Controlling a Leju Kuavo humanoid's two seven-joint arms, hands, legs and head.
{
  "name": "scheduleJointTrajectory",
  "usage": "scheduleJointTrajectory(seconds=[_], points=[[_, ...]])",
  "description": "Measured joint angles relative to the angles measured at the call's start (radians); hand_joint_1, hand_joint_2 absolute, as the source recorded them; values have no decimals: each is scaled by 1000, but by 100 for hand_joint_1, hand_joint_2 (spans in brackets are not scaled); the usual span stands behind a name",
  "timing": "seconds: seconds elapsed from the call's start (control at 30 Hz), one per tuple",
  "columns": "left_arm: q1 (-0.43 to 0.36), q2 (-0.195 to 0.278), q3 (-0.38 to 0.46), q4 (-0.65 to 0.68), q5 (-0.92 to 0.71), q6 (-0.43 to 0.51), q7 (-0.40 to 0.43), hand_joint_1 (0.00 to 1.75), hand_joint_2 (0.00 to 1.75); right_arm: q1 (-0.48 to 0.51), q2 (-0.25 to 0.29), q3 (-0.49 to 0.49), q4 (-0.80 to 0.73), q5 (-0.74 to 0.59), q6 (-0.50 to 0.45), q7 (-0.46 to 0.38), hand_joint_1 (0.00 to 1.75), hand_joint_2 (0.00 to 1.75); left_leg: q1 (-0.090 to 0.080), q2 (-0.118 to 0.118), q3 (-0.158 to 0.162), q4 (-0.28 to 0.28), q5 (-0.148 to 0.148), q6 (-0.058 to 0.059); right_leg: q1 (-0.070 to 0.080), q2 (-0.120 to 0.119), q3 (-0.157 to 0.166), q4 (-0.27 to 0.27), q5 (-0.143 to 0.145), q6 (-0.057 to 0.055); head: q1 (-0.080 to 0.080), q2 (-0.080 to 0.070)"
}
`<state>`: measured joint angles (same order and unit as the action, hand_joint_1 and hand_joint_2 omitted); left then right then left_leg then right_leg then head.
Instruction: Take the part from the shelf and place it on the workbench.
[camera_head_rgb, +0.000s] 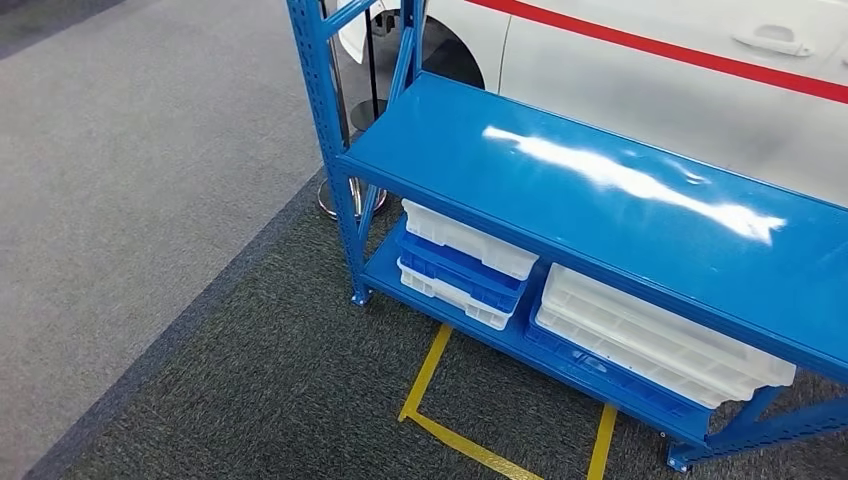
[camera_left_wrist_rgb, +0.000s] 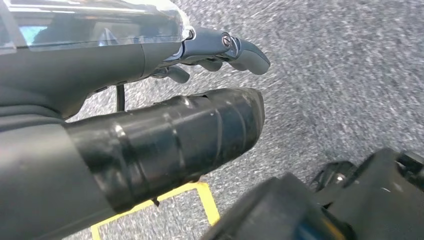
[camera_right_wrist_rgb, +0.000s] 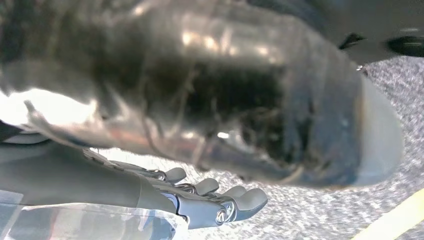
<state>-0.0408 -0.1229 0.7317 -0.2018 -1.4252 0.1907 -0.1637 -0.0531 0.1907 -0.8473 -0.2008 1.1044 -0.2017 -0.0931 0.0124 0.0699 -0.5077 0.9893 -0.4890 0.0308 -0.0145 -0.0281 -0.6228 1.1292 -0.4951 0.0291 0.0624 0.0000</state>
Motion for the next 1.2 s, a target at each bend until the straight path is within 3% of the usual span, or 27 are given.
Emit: scheduleJointTrajectory(seconds=[0.07, 0.1, 0.17, 0.23, 0.3, 0.33, 0.37, 0.4, 0.43, 0.5, 0.53, 0.6, 0.67, 0.73, 0.8, 0.83, 0.87, 0.9, 0.93, 1.0, 1.07, 1.2], points=[[0, 0, 0, 0, 0, 0, 0, 0, 0, -2, 0, 0, 0, 0, 0, 0, 0, 0, -4, 17, 6, 2, -8, -11, 6, -28, 50, -96, 29, -12, -1, 0], [-2, 0, 0, 0, 0, 0, 1, 0, 0, -2, 0, 0, 0, 0, 0, 0, 0, 0, -7, 25, 10, 3, -11, -17, 10, -32, 56, -109, 28, -19, -1, 0], [-7, -1, 0, 0, 0, 0, 1, 0, 0, -1, 0, 0, 0, 0, 0, 0, 0, 0, -6, 36, 18, 2, -17, -29, 9, -12, 55, -112, 30, -30, -1, 0], [-9, -1, 0, 0, 0, 1, 1, 0, 0, 0, 0, 0, 0, 1, 0, 1, 0, 0, -2, 8, 8, 39, -48, -39, 3, 6, 59, -120, 35, -43, -2, 0], [-7, -1, 0, 0, 0, 1, 1, 0, 0, -2, 0, 0, 0, 2, 0, 3, 0, 0, 1, -40, -45, 156, -115, -45, 0, 26, 59, -123, 38, -52, -4, 0], [-5, -1, 0, 0, 0, 0, 2, 0, 0, -2, 0, 0, 0, 2, 0, 3, 0, 0, 1, -53, -79, 227, -145, -46, 1, 38, 57, -123, 39, -53, -4, 0], [-3, -1, 0, 0, 0, 0, 2, 0, 0, -2, 0, 0, 0, 3, 1, 3, 0, 0, 1, -58, -104, 276, -156, -47, 2, 52, 57, -122, 39, -54, -4, 0], [-1, -1, 0, 0, 0, 0, 2, 0, 0, -2, 0, 0, 0, 3, 1, 4, 0, 0, 1, -60, -114, 289, -146, -46, 3, 66, 58, -121, 38, -54, -4, 0], [0, -1, 0, 0, 0, 0, 2, 0, 0, -1, 0, 0, 0, 3, 1, 4, 0, 0, 1, -63, -106, 262, -115, -43, 3, 80, 60, -120, 38, -53, -4, 0], [2, -1, 0, 0, 0, 0, 2, 0, 0, -1, 0, 0, 0, 3, 1, 4, 0, 0, 1, -96, -55, 129, -34, -34, 4, 107, 61, -115, 36, -50, -4, 0], [2, -1, 0, 0, 0, 1, 2, 0, 0, -2, 1, 0, 0, 3, 1, 5, 0, 0, 1, -116, -33, 68, -10, -29, 5, 118, 59, -112, 35, -46, -3, 0], [-1, -1, 0, 0, 0, 3, 2, 0, 0, -2, 1, 0, 0, 4, 1, 5, 0, 0, 0, -139, -16, 18, -2, -23, 3, 138, 49, -108, 37, -33, -3, 0], [-5, -1, 0, 0, 0, 4, 2, 0, 0, 0, 1, 0, 0, 6, 2, 7, 0, 0, 1, -120, -12, 9, 2, -15, 0, 151, 44, -109, 40, -19, -3, 0], [-4, -2, 0, 0, 0, 5, 1, 0, 0, 2, 1, 0, 0, 7, 2, 8, 0, 0, 5, -95, -5, -4, 10, -1, 4, 114, 26, -71, 13, -11, 0, 0], [-1, -3, 0, 0, 0, 5, 0, 0, 0, 0, 1, 0, 0, 8, 2, 9, 0, 0, 5, -68, -3, -9, 12, 7, 6, 59, -30, 44, -49, -6, 4, 0], [0, -4, 0, 0, 0, 5, 0, 0, 0, 0, 1, 0, 0, 8, 3, 10, 0, 0, 3, -54, -4, -8, 11, 8, 6, 46, -62, 108, -76, -4, 5, 0], [1, -4, 0, 0, 0, 5, 1, 0, 0, 0, 1, 0, 0, 8, 4, 11, 0, 0, 2, -41, -4, -7, 9, 8, 4, 40, -83, 152, -87, -3, 5, 0], [1, -5, 0, 0, 0, 5, 2, 0, 0, 0, 1, 0, 0, 9, 5, 12, 0, 0, 2, -28, -3, -5, 6, 6, 3, 36, -86, 158, -78, -2, 5, 0], [1, -5, 0, 0, 0, 5, 3, 0, 0, 1, 1, 0, 0, 9, 6, 15, 0, 0, 1, -18, -2, -4, 3, 5, 2, 31, -67, 122, -51, -3, 5, 0], [0, -7, 0, 0, 0, 5, 3, 0, 0, 1, 1, 0, 0, 10, 6, 22, 0, 0, 0, -5, 2, -1, -3, -3, 4, 19, 7, -14, 10, -11, 5, 0], [-3, -8, -1, 0, 0, 6, 0, 0, 0, 1, 1, 0, 0, 13, 5, 31, 0, 0, -5, 2, 5, 2, -12, -10, 8, 11, 54, -103, 34, -19, 4, 0], [-8, -9, -3, 0, 0, 11, -6, 0, 0, 2, 1, 0, 0, 16, 4, 51, 0, 0, -8, 2, 7, 5, -15, 1, 9, 11, 61, -114, 31, -22, 3, 0]])
